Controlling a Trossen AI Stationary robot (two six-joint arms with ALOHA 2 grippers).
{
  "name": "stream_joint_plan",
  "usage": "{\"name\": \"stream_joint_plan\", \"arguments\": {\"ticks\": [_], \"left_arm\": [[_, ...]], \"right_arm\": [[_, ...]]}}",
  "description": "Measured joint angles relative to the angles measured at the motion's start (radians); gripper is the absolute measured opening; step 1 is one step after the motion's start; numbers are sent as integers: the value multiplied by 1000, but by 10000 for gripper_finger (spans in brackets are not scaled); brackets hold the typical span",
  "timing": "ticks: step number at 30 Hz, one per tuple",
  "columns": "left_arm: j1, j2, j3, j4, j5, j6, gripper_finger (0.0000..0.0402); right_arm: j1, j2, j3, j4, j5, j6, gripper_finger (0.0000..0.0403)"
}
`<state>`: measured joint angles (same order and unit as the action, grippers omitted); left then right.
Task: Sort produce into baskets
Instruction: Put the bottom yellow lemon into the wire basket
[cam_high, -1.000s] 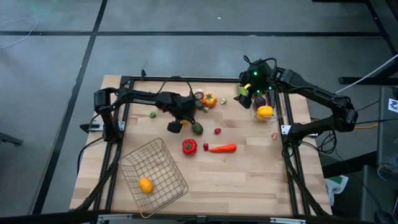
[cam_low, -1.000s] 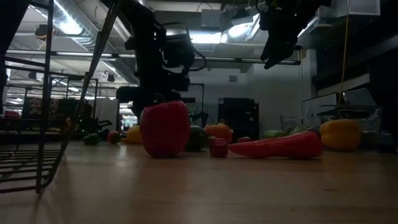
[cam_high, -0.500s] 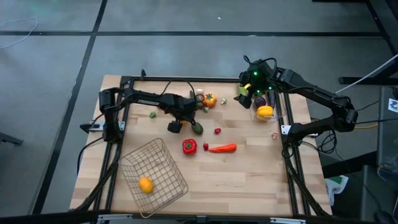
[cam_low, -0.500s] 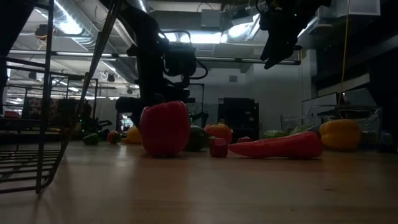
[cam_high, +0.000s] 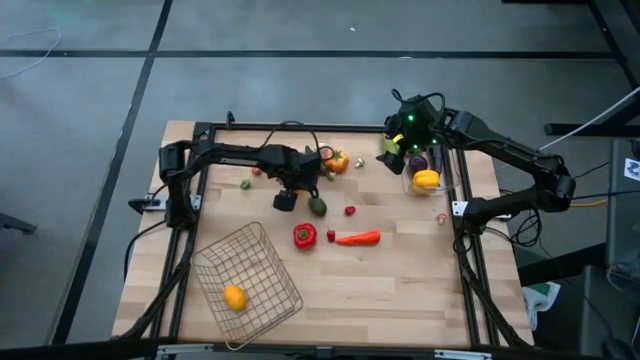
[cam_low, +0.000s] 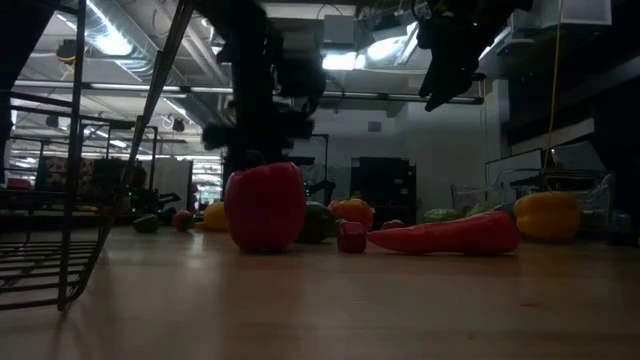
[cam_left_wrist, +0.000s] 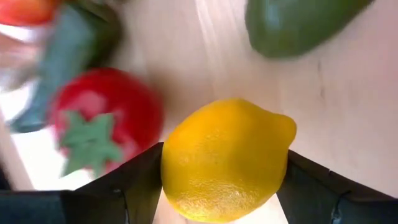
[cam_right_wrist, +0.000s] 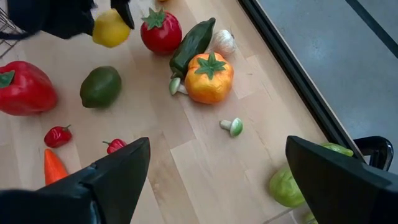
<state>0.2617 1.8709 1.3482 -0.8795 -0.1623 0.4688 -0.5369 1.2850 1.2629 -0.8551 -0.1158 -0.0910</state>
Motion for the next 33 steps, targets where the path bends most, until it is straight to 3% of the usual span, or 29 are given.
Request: {"name": "stream_joint_plan", "arguments": {"ticks": [7,11,20,33], "left_arm": [[-51,-6,226,-295,3,-197,260],[-108,-45,289,-415,53,-350,263],[-290,-163,291,-500,108,-783,264],[-578,-163,176,-601,109,-1236,265]], "right_arm": [[0,0,0,0,0,0,372],[0,0,0,-1,0,0,372],[0,0,0,-9,0,0,372],[0,0,0,-10,0,0,372]]}}
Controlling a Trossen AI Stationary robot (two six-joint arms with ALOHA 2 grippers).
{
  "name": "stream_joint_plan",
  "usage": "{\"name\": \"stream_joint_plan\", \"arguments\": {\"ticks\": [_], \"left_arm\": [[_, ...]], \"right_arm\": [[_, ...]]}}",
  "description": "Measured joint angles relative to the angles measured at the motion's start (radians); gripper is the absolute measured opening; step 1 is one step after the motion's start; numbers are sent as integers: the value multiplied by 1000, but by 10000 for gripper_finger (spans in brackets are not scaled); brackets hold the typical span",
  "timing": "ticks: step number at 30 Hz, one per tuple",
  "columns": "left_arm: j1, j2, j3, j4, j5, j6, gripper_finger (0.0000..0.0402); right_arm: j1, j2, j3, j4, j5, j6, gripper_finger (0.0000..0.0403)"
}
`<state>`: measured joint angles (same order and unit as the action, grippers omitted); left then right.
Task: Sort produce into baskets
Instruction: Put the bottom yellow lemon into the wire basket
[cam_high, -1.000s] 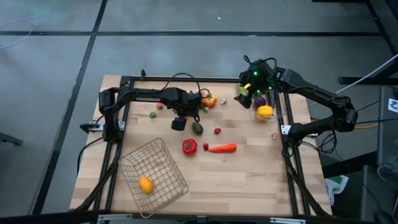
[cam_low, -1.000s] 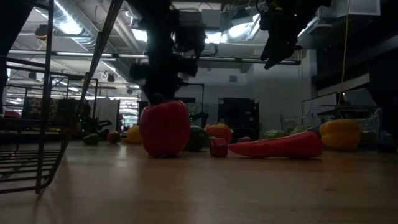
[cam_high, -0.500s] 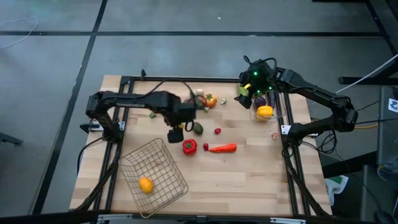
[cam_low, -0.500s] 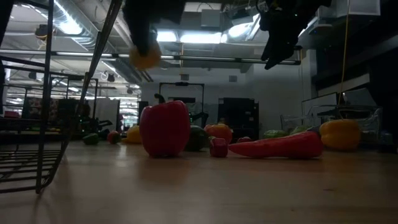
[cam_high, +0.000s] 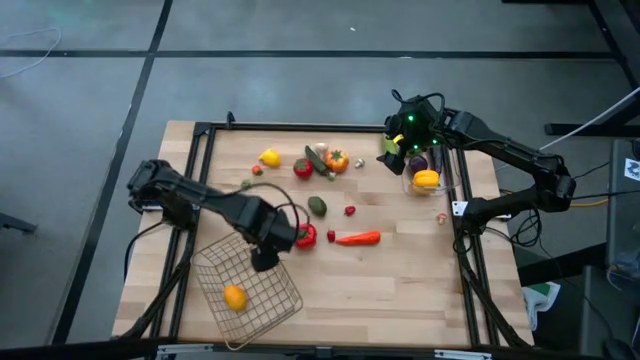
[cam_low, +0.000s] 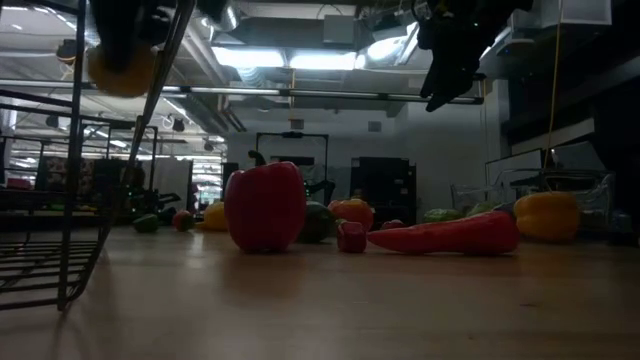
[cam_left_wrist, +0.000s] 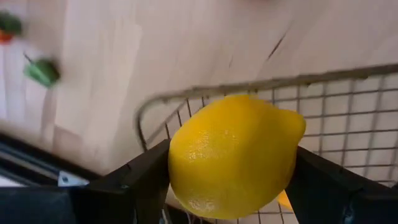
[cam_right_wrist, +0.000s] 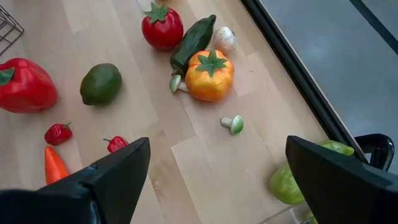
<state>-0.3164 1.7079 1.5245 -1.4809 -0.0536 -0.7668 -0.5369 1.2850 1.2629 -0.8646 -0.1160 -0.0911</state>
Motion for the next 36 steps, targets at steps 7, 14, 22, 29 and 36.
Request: {"name": "stream_joint_plan", "arguments": {"ticks": [7,14,22,29,36], "left_arm": [[-68,0,-115,5,10,-121,265],[-120,0,-229,3,75,-162,265],[-114,0,-332,-4,20,-138,265],[-95,0,-378,-81,-100,-52,265],[-94,0,-416,-71,-153,127,265]], "right_arm": [[0,0,0,-1,0,0,372],[0,0,0,-1,0,0,372],[0,0,0,0,0,0,372],[0,0,0,0,0,0,372],[0,0,0,0,0,0,372]]}}
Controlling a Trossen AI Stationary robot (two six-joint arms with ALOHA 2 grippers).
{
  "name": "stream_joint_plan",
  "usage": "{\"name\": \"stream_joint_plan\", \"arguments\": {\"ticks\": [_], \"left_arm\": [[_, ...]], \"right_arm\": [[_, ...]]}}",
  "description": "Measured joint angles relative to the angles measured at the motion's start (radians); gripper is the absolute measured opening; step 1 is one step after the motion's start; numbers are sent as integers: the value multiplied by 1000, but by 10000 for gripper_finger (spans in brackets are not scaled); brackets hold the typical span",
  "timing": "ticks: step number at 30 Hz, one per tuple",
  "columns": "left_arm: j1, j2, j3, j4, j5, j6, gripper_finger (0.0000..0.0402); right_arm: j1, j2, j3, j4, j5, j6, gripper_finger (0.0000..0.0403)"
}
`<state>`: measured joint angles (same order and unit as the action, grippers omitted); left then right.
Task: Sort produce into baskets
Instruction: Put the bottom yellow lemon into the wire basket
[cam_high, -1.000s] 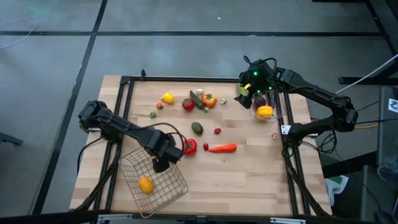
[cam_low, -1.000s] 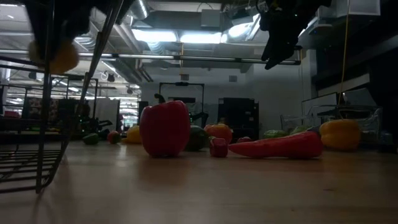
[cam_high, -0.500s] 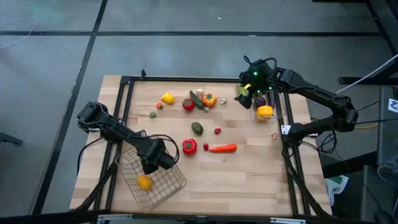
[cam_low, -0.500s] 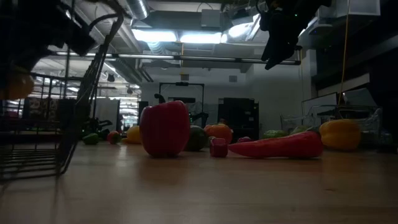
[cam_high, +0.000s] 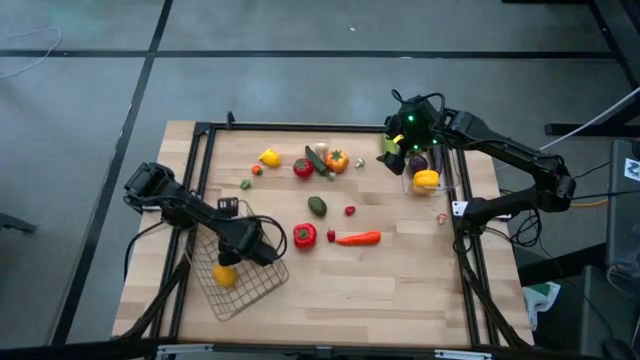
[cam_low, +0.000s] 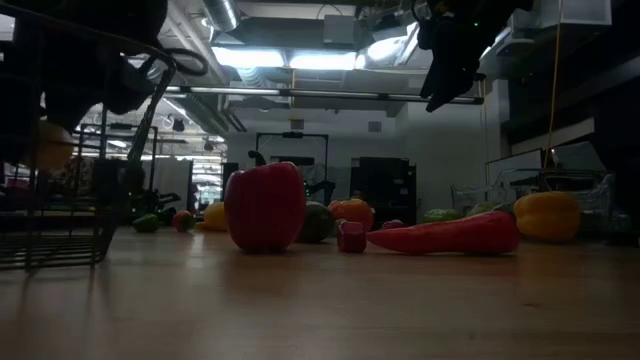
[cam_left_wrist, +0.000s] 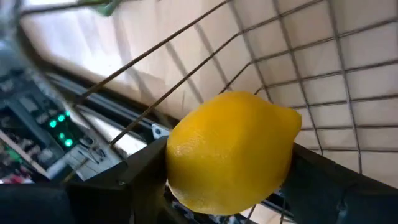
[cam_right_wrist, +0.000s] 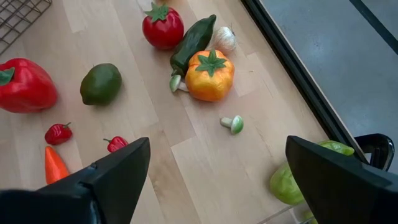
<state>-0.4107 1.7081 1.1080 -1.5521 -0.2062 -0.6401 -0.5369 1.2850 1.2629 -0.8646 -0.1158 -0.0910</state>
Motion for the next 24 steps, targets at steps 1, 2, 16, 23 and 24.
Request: {"name": "stream_joint_plan", "arguments": {"ticks": [1,2,16,23,24], "left_arm": [[0,0,-6,6,0,18,265],[0,0,-8,4,0,33,265],[0,0,-9,31,-1,45,265],[7,0,-9,49,52,-5,277],[11,0,-9,49,72,-5,284]], "right_arm": [[0,0,0,0,0,0,372],[0,0,0,0,0,0,372],[0,0,0,0,0,0,372],[0,0,0,0,0,0,372],[0,0,0,0,0,0,372]]}}
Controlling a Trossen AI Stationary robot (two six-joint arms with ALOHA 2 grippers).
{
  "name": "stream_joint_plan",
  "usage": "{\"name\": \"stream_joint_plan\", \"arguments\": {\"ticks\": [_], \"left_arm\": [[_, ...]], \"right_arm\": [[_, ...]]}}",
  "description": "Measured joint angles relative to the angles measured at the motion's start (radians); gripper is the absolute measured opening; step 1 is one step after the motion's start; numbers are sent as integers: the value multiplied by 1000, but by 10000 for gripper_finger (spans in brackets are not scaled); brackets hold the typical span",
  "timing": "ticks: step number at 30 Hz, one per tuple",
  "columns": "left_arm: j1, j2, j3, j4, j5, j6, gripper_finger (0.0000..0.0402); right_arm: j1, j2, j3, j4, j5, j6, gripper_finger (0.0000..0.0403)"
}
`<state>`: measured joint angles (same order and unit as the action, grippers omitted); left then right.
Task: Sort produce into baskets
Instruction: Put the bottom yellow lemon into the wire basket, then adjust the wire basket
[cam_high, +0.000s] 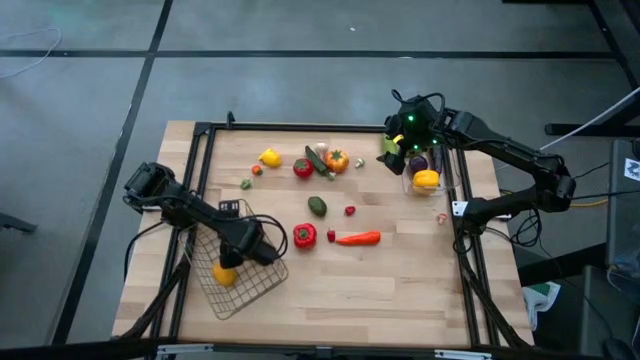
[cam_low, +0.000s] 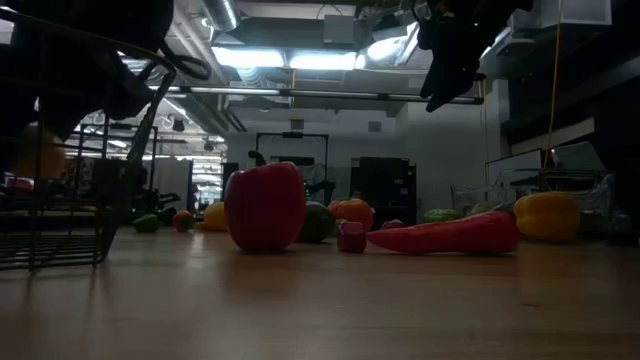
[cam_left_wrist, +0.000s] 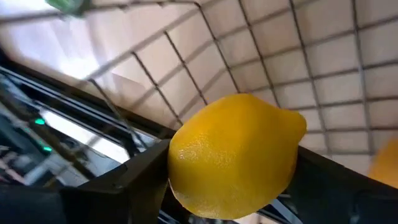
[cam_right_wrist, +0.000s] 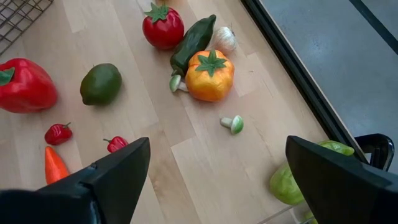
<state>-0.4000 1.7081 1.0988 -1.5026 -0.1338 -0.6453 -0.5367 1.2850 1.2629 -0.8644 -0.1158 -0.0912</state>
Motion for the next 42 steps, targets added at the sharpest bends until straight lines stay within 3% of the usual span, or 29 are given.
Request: {"name": "stream_joint_plan", "arguments": {"ticks": [5,12,19,25,28,34,37,42], "left_arm": [[8,0,0,1,11,-35,316],[10,0,6,-20,26,0,323],[10,-40,125,-39,-10,-44,323],[24,-93,250,73,-34,-97,324],[23,-103,280,208,-42,-91,324],[23,-88,282,532,-64,77,324],[29,-71,281,612,-76,158,324],[43,-36,275,615,-94,154,324]], "right_arm": [[0,0,0,0,0,0,372],[0,0,0,0,0,0,372],[0,0,0,0,0,0,372],[0,0,0,-1,0,0,372],[0,0,0,-1,0,0,372],[0,0,0,-1,0,0,372],[0,0,0,-1,0,0,372],[0,0,0,-3,0,0,372]]}}
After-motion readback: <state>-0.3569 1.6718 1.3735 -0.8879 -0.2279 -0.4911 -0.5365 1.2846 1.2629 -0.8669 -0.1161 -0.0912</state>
